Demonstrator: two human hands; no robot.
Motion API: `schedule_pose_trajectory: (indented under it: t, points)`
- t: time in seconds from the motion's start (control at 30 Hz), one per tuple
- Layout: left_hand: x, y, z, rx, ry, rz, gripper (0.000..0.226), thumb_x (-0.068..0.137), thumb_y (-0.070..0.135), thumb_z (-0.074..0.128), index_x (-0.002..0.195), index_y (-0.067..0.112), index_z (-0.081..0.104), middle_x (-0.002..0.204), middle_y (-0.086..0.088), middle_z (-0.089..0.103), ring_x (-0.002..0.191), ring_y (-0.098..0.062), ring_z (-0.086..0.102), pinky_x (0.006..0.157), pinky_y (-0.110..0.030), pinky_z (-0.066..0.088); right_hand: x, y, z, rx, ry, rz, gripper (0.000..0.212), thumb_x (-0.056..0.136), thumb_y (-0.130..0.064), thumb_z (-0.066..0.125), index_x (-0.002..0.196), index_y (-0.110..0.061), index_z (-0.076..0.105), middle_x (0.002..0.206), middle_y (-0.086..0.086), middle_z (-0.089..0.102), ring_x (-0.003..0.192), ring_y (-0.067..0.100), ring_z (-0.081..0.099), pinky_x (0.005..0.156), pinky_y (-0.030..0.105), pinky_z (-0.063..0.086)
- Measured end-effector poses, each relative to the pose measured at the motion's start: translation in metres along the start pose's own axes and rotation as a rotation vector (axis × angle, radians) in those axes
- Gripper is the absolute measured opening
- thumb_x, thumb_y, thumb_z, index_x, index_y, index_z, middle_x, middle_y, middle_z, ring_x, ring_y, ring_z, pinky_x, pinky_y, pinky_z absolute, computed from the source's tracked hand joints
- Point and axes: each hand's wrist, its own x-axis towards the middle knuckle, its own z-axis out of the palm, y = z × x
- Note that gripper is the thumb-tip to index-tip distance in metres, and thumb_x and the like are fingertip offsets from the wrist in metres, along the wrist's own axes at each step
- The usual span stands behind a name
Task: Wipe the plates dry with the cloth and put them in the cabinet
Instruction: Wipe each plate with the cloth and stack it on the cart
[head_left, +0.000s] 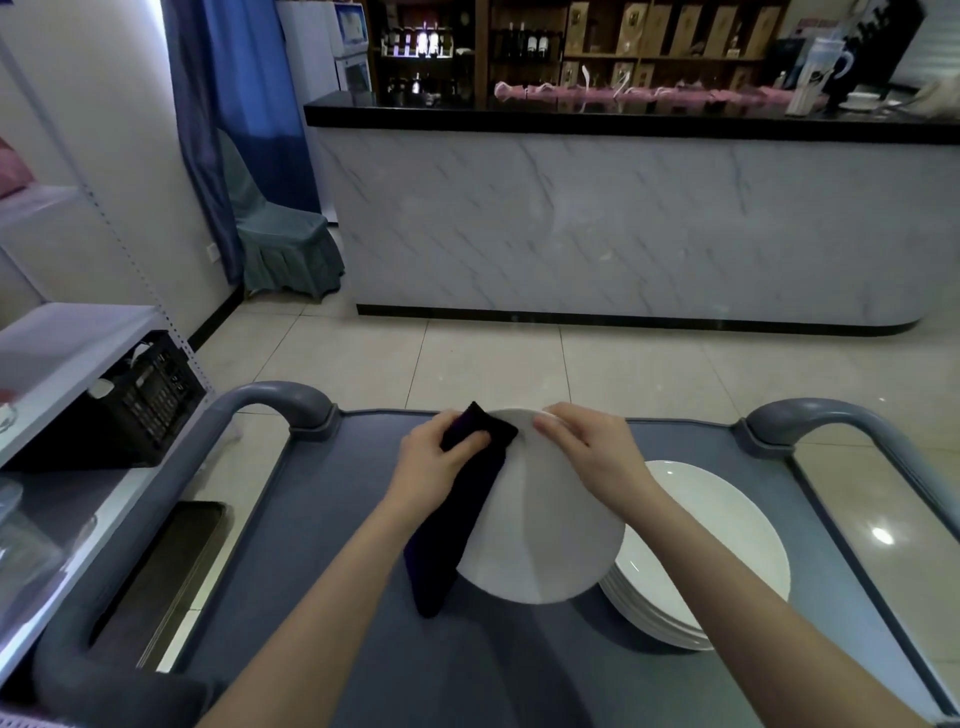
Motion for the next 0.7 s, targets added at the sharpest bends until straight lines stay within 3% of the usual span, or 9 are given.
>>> schedule_pose_trajectory:
  t: [0.1, 0.17, 0.27, 0.37, 0.47, 0.57, 0.63, 0.7]
  points:
    - [-0.009, -0.011, 0.005, -0.050, 0.148, -0.061, 0.013, 0.091, 0.035, 0.066, 0.087, 0.023, 0.065, 0.078, 0.011, 0.070, 0.073, -0.006, 0.066, 0.064, -0.022, 0.052, -0.013, 0.004, 0.008, 0.163, 0.205, 0.126, 0.038, 0.101, -0.032, 0.055, 0.078, -0.001, 0.058, 0.069, 0.012, 0.050, 0.062, 0.009, 0.039, 0.057, 0.023, 0.030]
    - [-0.015, -0.019, 0.008, -0.097, 0.186, -0.147, 0.015, 0.093, 0.039, 0.062, 0.090, 0.025, 0.063, 0.084, 0.008, 0.070, 0.082, -0.011, 0.067, 0.070, -0.028, 0.054, -0.021, 0.009, 0.014, 0.289, 0.333, 0.232, 0.039, 0.101, -0.032, 0.055, 0.079, 0.000, 0.057, 0.070, 0.012, 0.049, 0.062, 0.008, 0.039, 0.058, 0.024, 0.031]
    - [-0.021, -0.024, 0.009, -0.182, 0.149, -0.216, 0.021, 0.097, 0.044, 0.055, 0.096, 0.024, 0.062, 0.093, 0.004, 0.069, 0.088, -0.014, 0.066, 0.075, -0.031, 0.054, -0.029, 0.014, 0.018, 0.425, 0.408, 0.315, 0.031, 0.102, -0.034, 0.052, 0.081, -0.015, 0.065, 0.072, 0.001, 0.058, 0.064, 0.005, 0.048, 0.059, 0.019, 0.039]
    - [-0.022, -0.021, 0.008, -0.151, 0.158, -0.169, 0.015, 0.096, 0.035, 0.061, 0.095, 0.021, 0.064, 0.090, 0.003, 0.071, 0.085, -0.013, 0.068, 0.074, -0.032, 0.055, -0.032, 0.015, 0.015, 0.382, 0.331, 0.268, 0.025, 0.103, -0.035, 0.051, 0.086, -0.029, 0.068, 0.079, -0.012, 0.065, 0.069, -0.004, 0.054, 0.059, 0.009, 0.041]
    - [-0.017, -0.010, 0.004, -0.108, 0.166, -0.087, 0.009, 0.092, 0.028, 0.067, 0.086, 0.021, 0.065, 0.077, 0.012, 0.070, 0.073, -0.006, 0.066, 0.064, -0.019, 0.050, -0.028, 0.012, 0.006, 0.277, 0.253, 0.191, 0.026, 0.103, -0.032, 0.051, 0.080, -0.032, 0.062, 0.073, -0.014, 0.061, 0.066, -0.002, 0.051, 0.059, 0.010, 0.038]
    - [-0.011, 0.004, -0.001, 0.015, 0.022, 0.027, 0.009, 0.087, 0.027, 0.073, 0.081, 0.027, 0.066, 0.073, 0.018, 0.069, 0.066, 0.003, 0.062, 0.059, -0.011, 0.045, -0.023, 0.005, 0.003, 0.136, 0.075, 0.099, 0.023, 0.102, -0.031, 0.054, 0.082, -0.036, 0.062, 0.072, -0.020, 0.062, 0.071, -0.004, 0.054, 0.064, 0.009, 0.039]
    - [-0.010, 0.009, 0.000, 0.077, -0.057, 0.053, 0.009, 0.084, 0.028, 0.076, 0.081, 0.026, 0.068, 0.074, 0.014, 0.070, 0.067, 0.001, 0.063, 0.059, -0.012, 0.045, -0.022, 0.000, 0.005, 0.085, 0.008, 0.068, 0.017, 0.101, -0.031, 0.056, 0.089, -0.033, 0.067, 0.079, -0.024, 0.066, 0.081, -0.009, 0.058, 0.069, 0.007, 0.039]
    - [-0.012, 0.007, 0.001, 0.075, -0.026, 0.032, 0.010, 0.083, 0.030, 0.076, 0.083, 0.022, 0.069, 0.076, 0.008, 0.071, 0.068, -0.004, 0.063, 0.061, -0.017, 0.047, -0.021, -0.001, 0.007, 0.094, 0.028, 0.063, 0.017, 0.100, -0.030, 0.057, 0.090, -0.029, 0.070, 0.079, -0.020, 0.068, 0.080, -0.006, 0.058, 0.069, 0.008, 0.039]
